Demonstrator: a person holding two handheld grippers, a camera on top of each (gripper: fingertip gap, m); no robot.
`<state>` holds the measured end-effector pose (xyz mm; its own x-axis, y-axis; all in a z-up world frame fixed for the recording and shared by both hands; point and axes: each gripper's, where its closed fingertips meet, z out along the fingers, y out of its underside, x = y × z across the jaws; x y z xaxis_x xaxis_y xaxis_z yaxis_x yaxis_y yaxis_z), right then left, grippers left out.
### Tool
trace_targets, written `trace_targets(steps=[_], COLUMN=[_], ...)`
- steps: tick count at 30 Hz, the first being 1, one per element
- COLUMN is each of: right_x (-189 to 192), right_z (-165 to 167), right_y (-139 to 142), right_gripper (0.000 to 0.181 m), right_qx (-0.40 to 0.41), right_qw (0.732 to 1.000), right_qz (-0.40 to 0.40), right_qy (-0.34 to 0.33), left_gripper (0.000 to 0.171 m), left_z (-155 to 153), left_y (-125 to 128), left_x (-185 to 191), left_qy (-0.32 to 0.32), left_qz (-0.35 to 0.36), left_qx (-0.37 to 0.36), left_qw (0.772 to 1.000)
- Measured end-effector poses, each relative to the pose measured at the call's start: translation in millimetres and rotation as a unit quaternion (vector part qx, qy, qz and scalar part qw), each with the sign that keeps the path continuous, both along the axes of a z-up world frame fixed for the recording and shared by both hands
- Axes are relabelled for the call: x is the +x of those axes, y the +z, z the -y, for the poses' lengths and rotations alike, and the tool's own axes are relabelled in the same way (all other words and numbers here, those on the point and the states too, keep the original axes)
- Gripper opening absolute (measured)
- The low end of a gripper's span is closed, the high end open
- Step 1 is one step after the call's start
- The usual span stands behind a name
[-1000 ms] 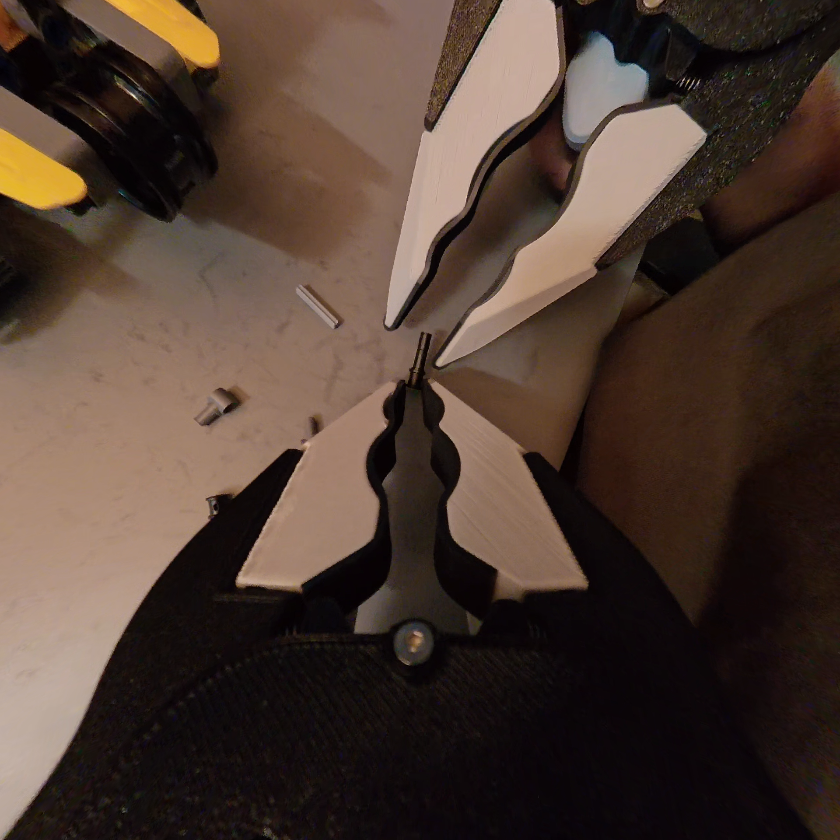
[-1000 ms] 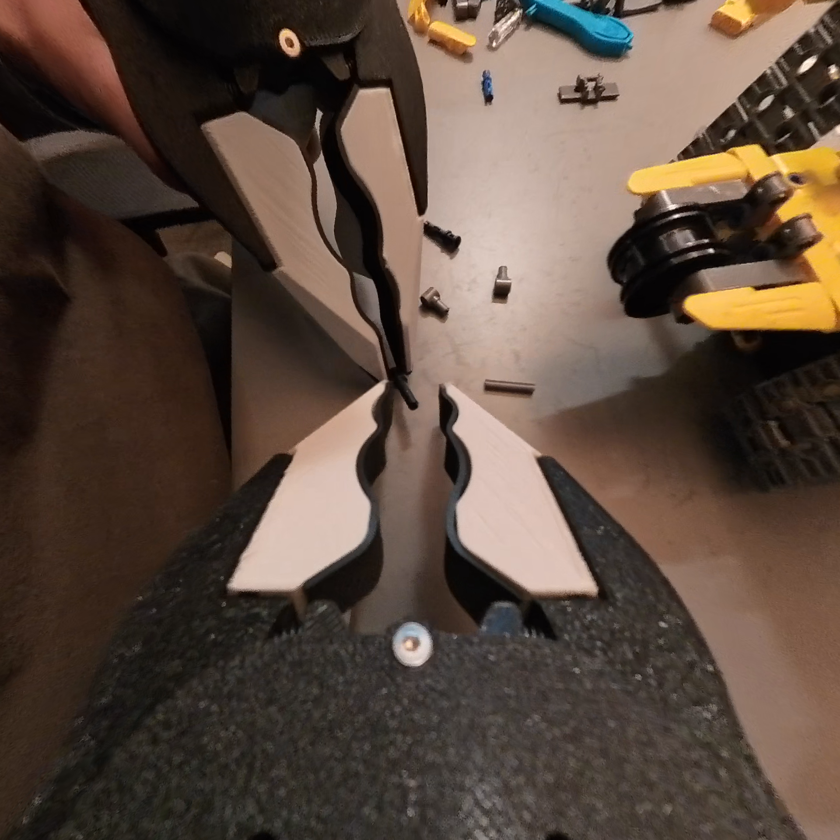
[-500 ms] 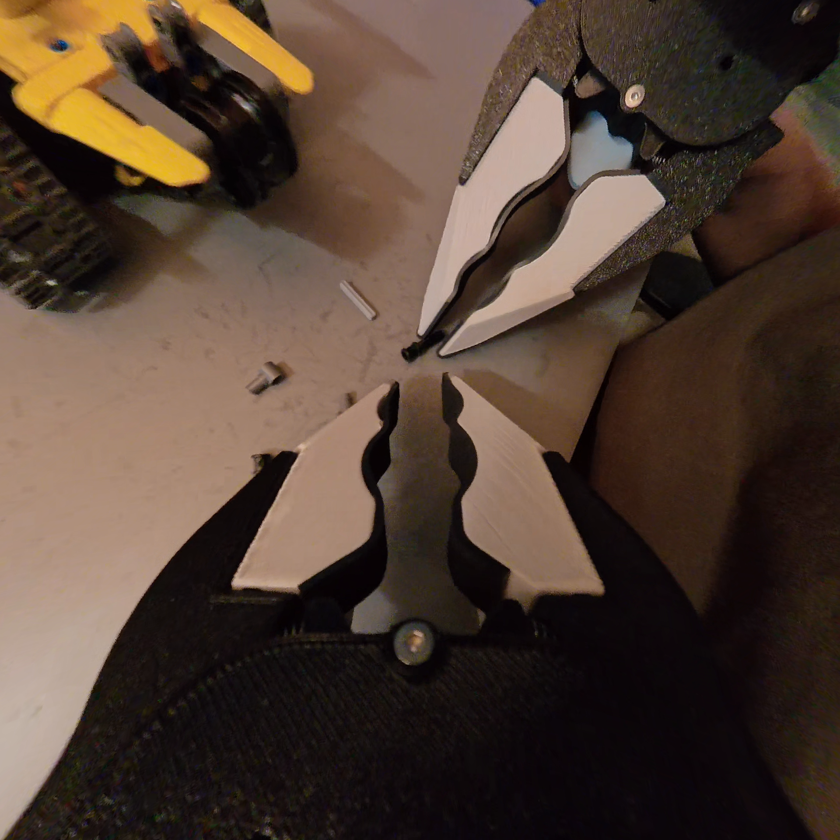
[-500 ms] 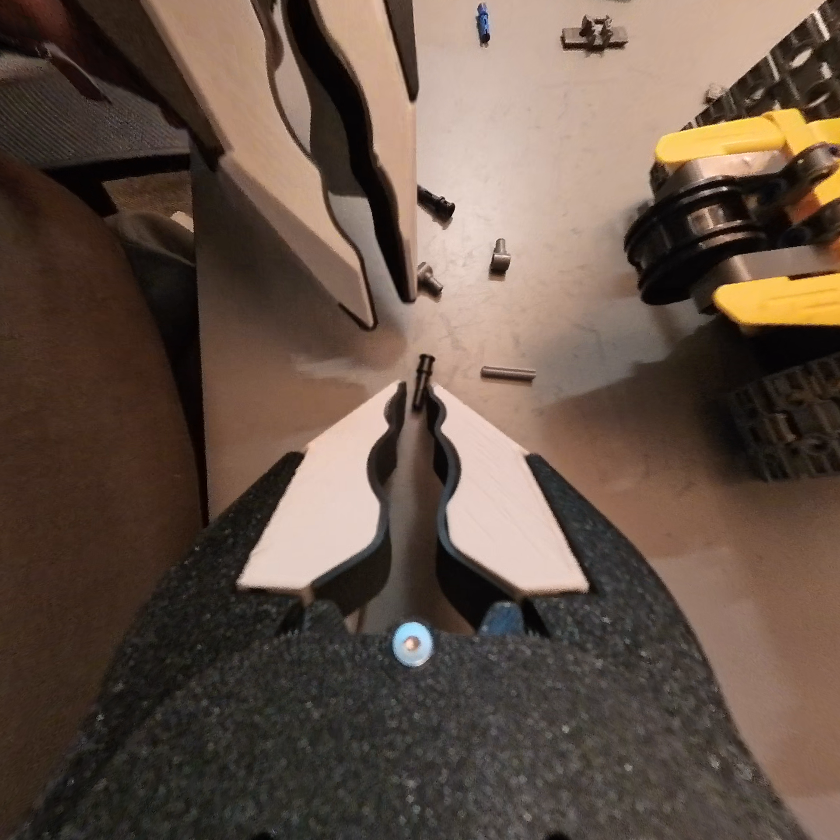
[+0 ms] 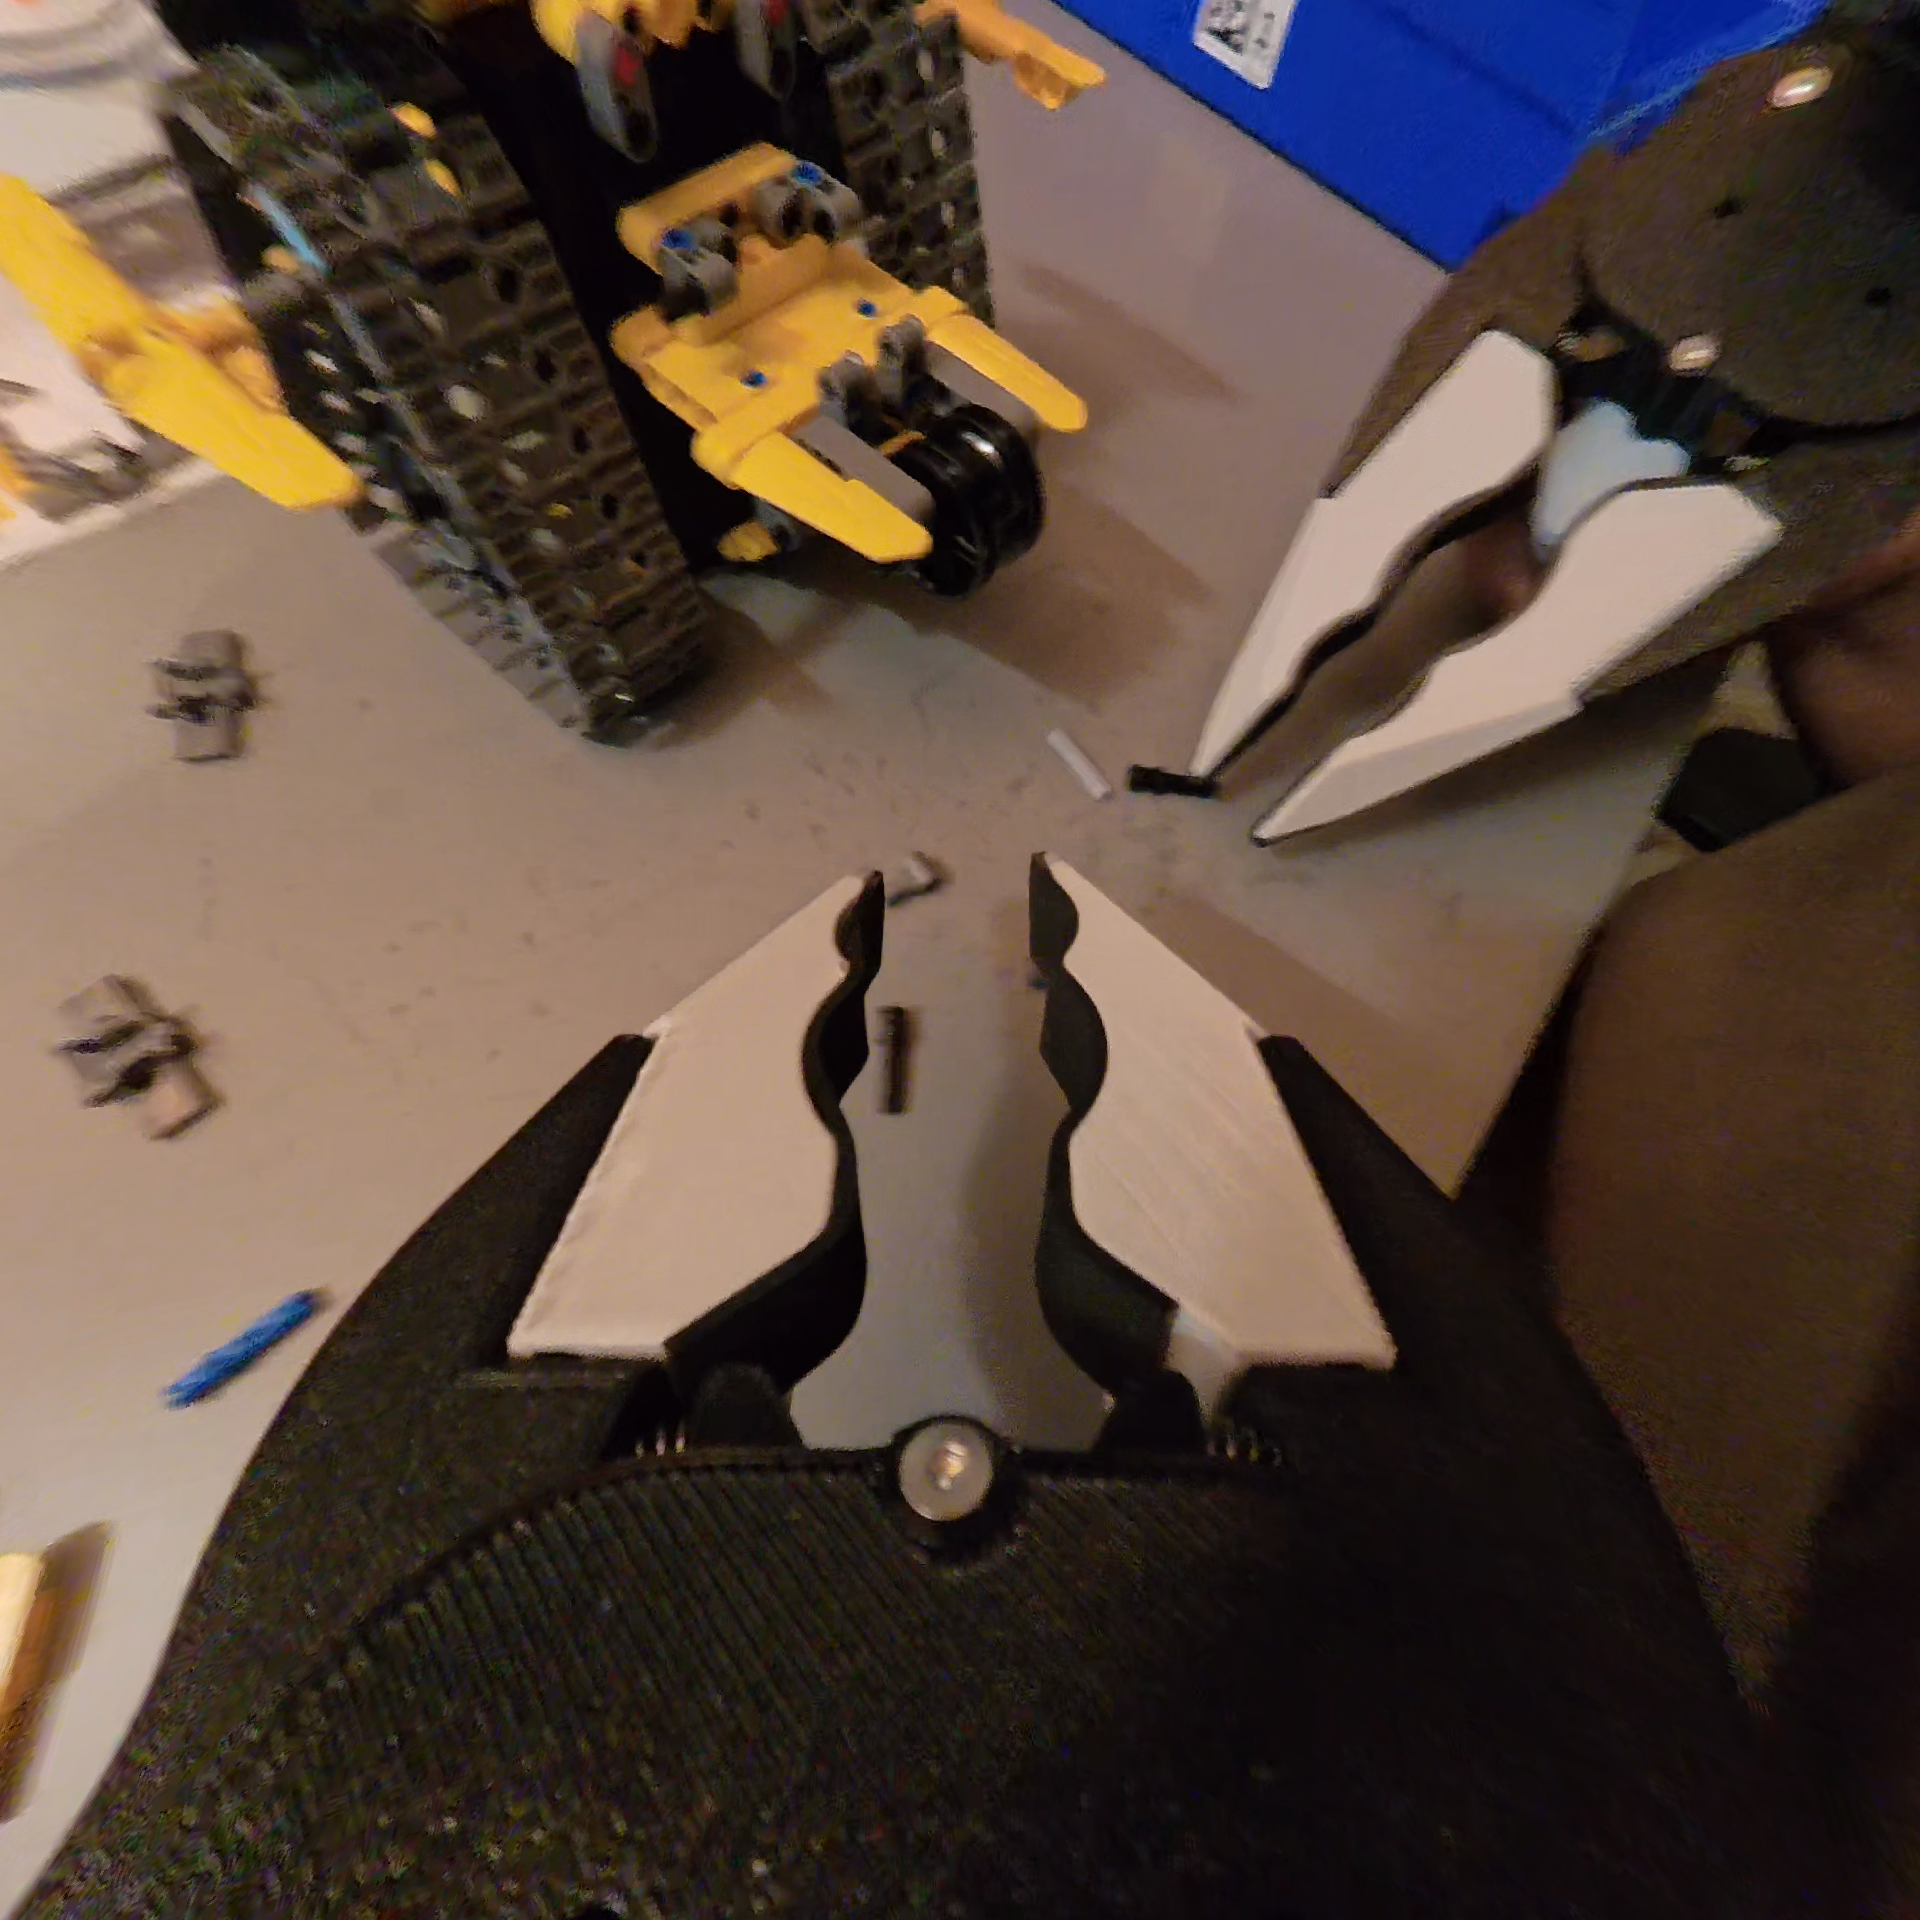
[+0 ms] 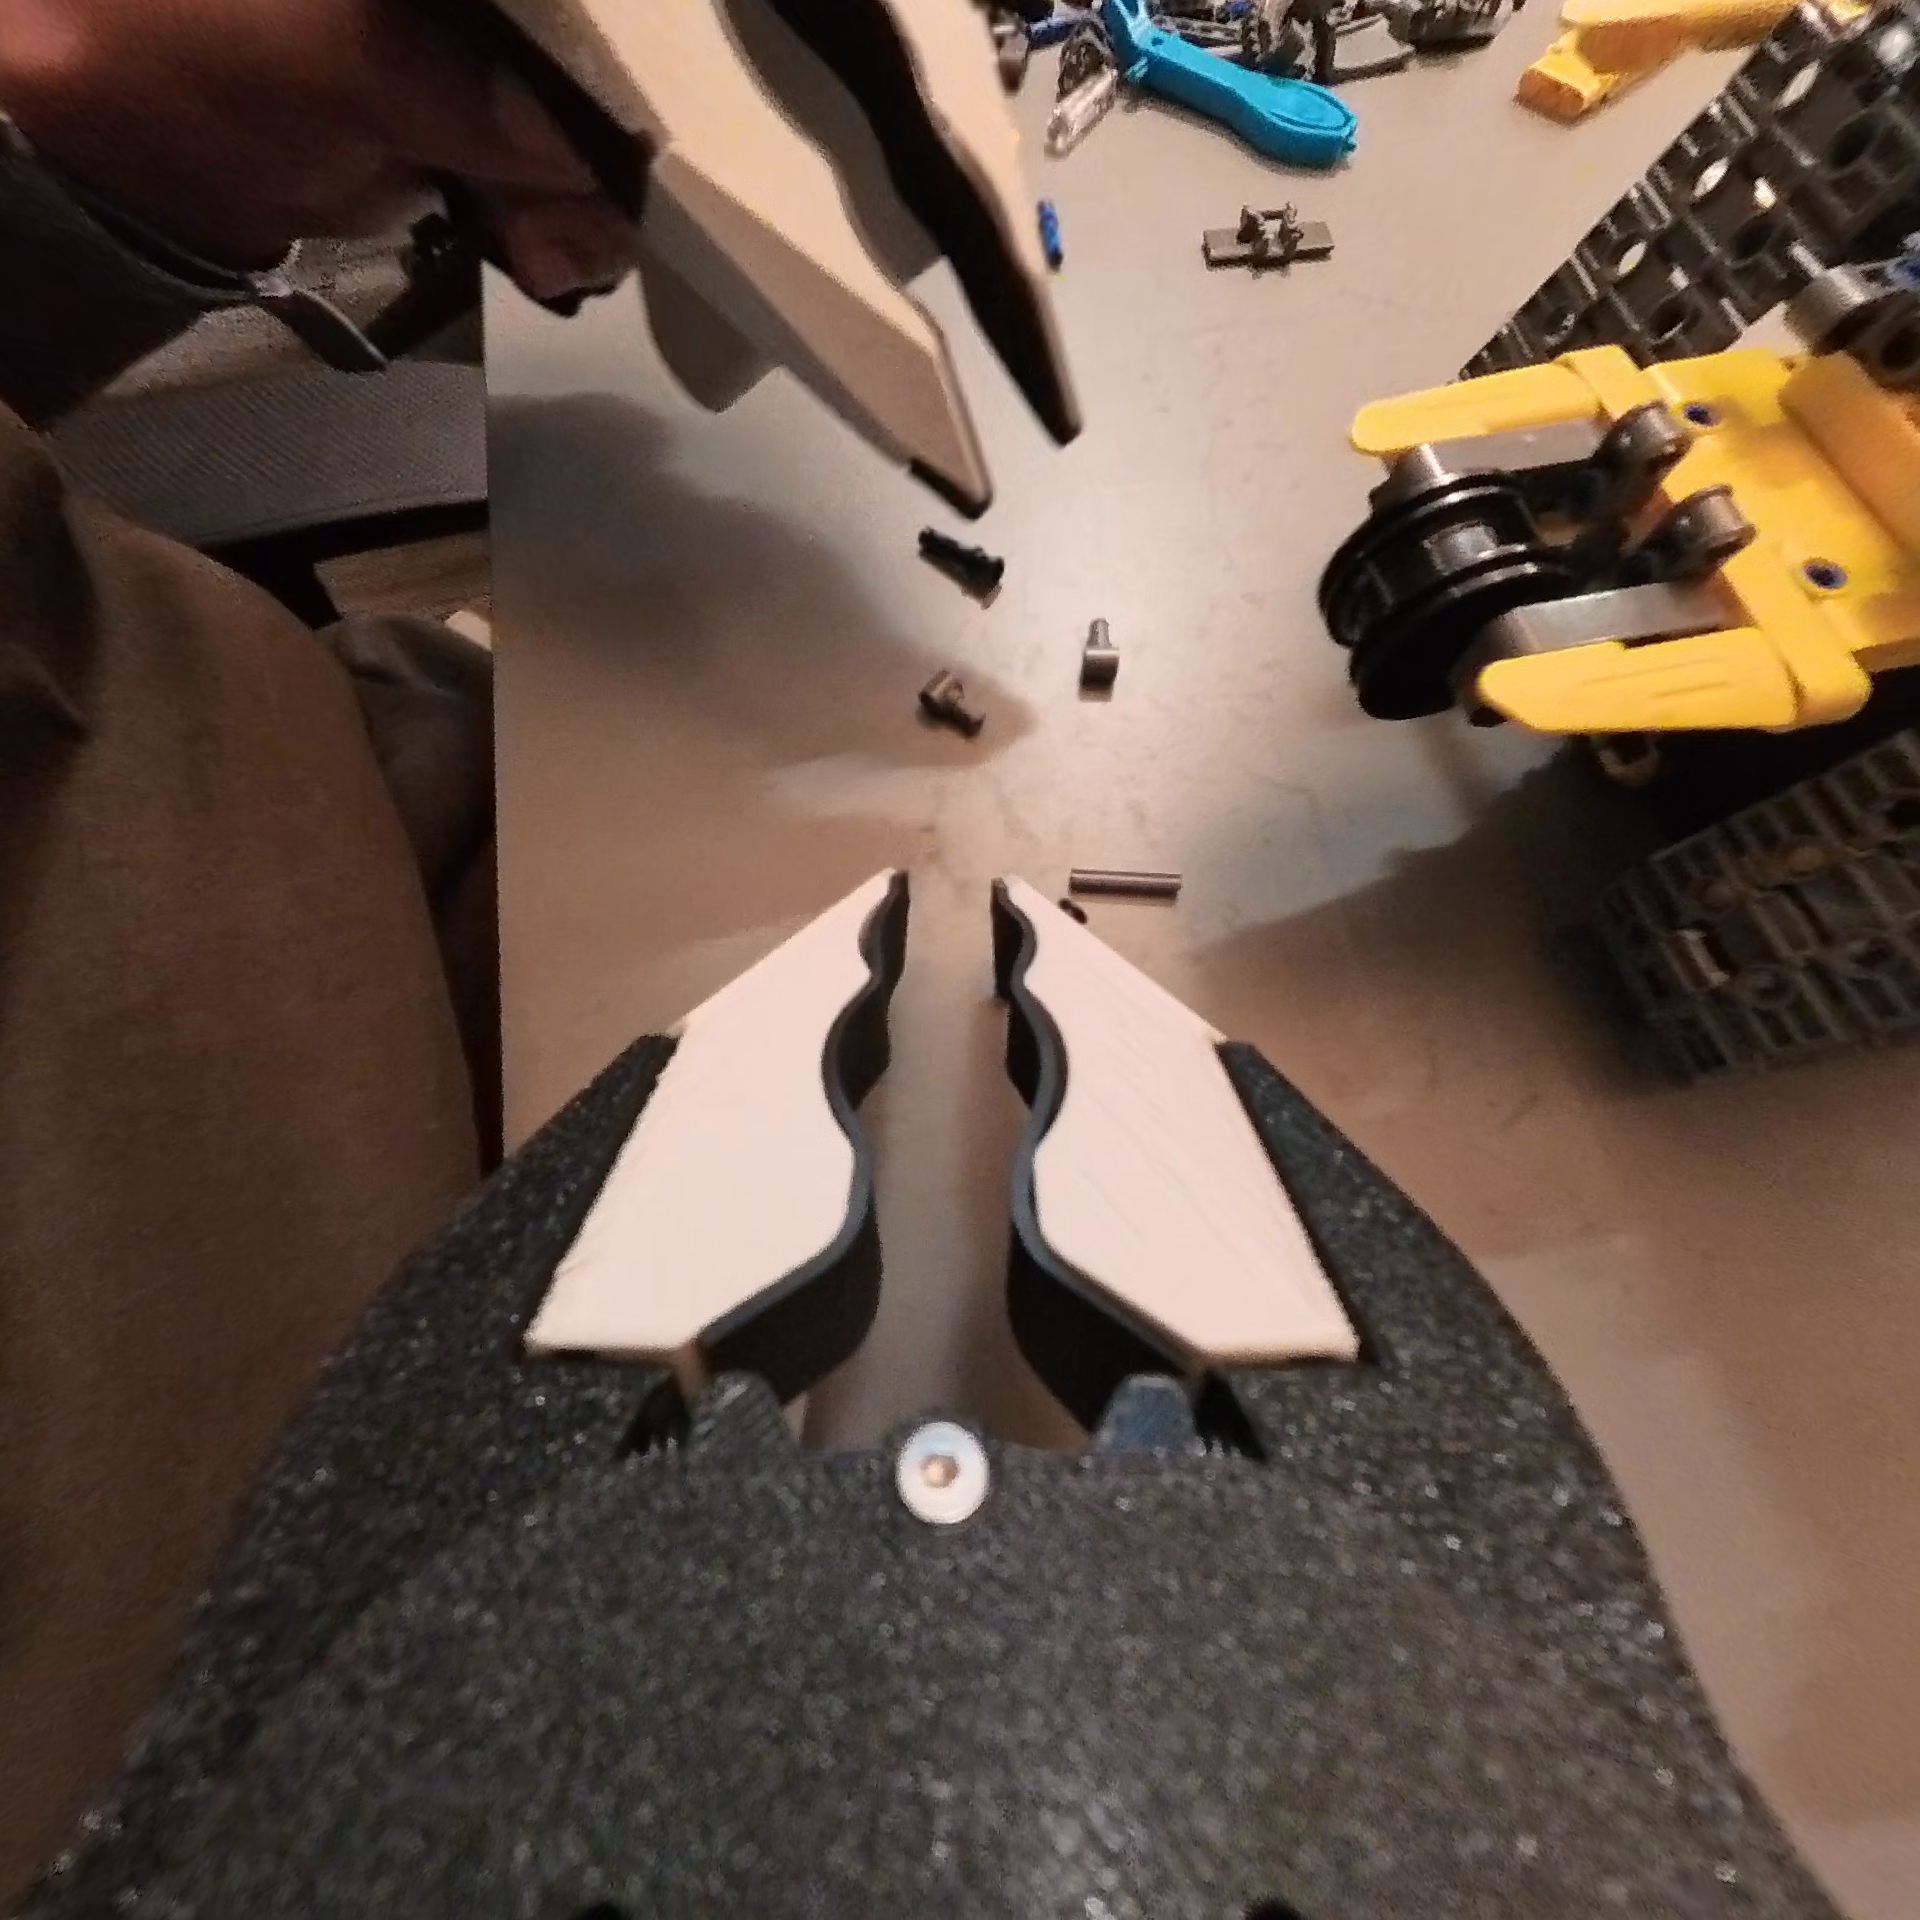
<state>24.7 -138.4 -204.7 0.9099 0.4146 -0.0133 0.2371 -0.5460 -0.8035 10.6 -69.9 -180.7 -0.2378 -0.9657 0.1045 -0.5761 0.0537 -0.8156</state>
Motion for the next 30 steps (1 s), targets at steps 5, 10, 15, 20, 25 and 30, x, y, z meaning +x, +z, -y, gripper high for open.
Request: trace_targets(steps=[5, 10, 15, 20, 25, 30], right_x=[4, 19, 33, 36, 35, 35], right_z=[-1, -6, 4, 0, 0, -1], right_y=[10, 37, 76, 68, 66, 62], right_gripper=[0.015, 0.021, 0.015, 0.023, 0.024, 0.027], right_qx=[0.025, 0.109, 0.252, 0.219, 0.214, 0.2], right_qw=[0.999, 0.992, 0.963, 0.97, 0.972, 0.975], right_qz=[-0.02, -0.046, -0.019, -0.042, -0.044, -0.039], right_qy=[-0.011, -0.051, -0.09, -0.091, -0.09, -0.088], left_gripper=[0.028, 0.025, 0.012, 0.02, 0.023, 0.025], left_z=[-23, -37, -57, -48, -53, -51], left_y=[34, 66, 62, 57, 58, 55], left_x=[22, 44, 39, 43, 40, 41], left_qy=[0.02, 0.024, 0.068, 0.034, 0.033, 0.023], left_qz=[0.078, 0.181, 0.233, 0.223, 0.226, 0.215], left_qx=[0.032, 0.068, 0.15, 0.044, 0.005, -0.02], left_qw=[0.996, 0.981, 0.958, 0.973, 0.974, 0.976])
